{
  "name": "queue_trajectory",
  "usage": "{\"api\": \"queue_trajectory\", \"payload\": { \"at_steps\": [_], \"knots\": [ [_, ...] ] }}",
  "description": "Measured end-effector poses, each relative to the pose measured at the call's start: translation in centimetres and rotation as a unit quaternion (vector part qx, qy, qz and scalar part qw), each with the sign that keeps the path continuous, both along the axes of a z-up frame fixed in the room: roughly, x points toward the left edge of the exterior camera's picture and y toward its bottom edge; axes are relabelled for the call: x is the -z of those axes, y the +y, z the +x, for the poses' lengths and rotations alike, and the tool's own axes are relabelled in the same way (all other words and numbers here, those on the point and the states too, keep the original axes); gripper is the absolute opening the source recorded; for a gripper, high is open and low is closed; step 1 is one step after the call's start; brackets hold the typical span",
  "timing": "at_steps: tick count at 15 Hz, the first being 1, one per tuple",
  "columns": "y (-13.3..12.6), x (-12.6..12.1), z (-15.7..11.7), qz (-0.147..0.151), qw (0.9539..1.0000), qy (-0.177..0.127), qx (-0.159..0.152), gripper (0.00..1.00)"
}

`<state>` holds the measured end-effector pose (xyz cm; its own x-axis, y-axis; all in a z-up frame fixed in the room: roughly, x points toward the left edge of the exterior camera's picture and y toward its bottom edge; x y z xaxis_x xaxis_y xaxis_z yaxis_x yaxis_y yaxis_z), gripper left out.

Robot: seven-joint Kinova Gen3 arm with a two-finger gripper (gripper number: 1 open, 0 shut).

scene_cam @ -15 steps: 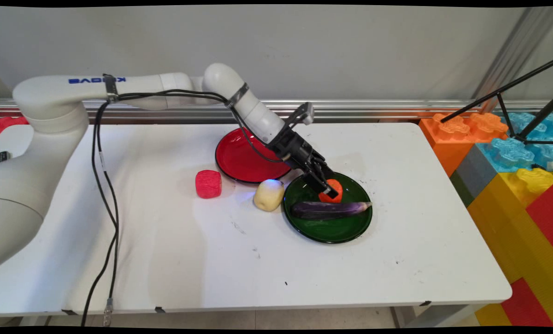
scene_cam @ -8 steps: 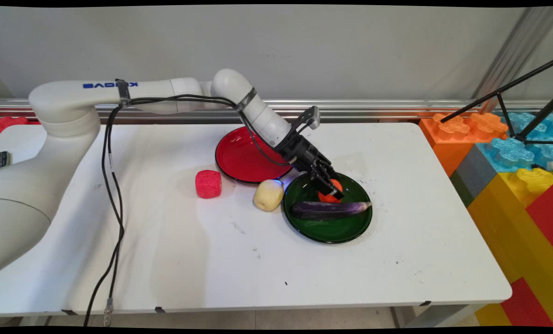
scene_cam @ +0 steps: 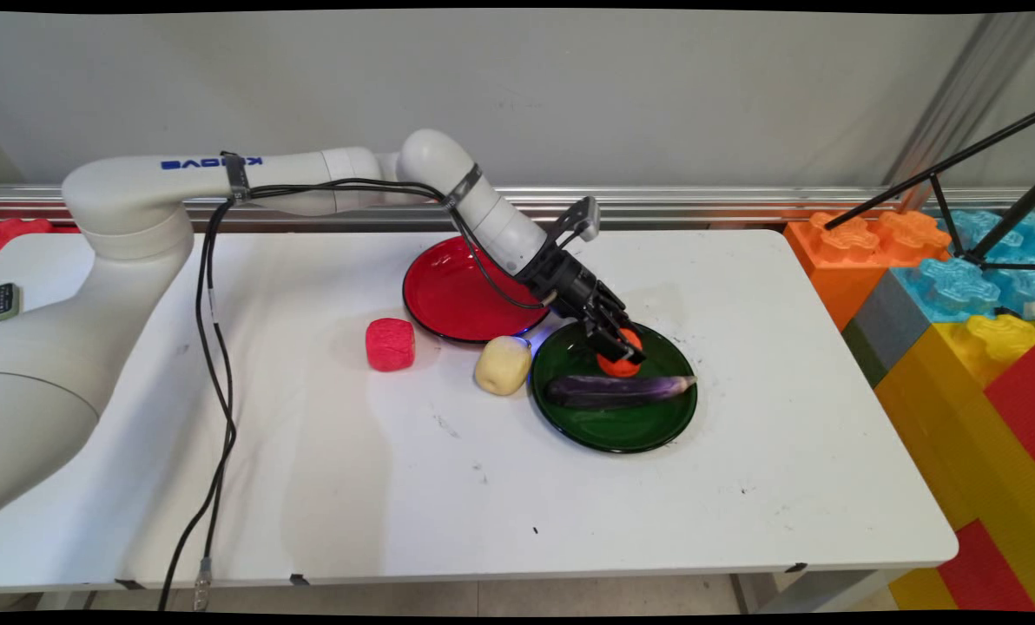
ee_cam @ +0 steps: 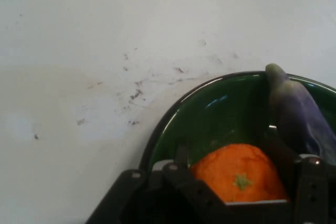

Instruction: Place the picked object on the table

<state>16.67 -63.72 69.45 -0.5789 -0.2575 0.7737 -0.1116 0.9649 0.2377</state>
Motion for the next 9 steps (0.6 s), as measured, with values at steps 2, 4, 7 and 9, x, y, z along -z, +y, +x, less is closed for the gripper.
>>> {"api": "queue_trajectory", "payload": {
  "at_steps": [2,4,7,9],
  "knots": [
    [0.0,-0.6,0.1,-0.003,1.0000,0.005,-0.001,0.00],
    [0.0,-1.4,0.3,-0.005,0.9999,0.012,-0.003,0.00],
    [0.1,-2.8,0.7,-0.008,0.9997,0.022,-0.007,0.00],
    [0.3,-3.8,1.4,-0.010,0.9995,0.029,-0.010,0.00]
  ]
}}
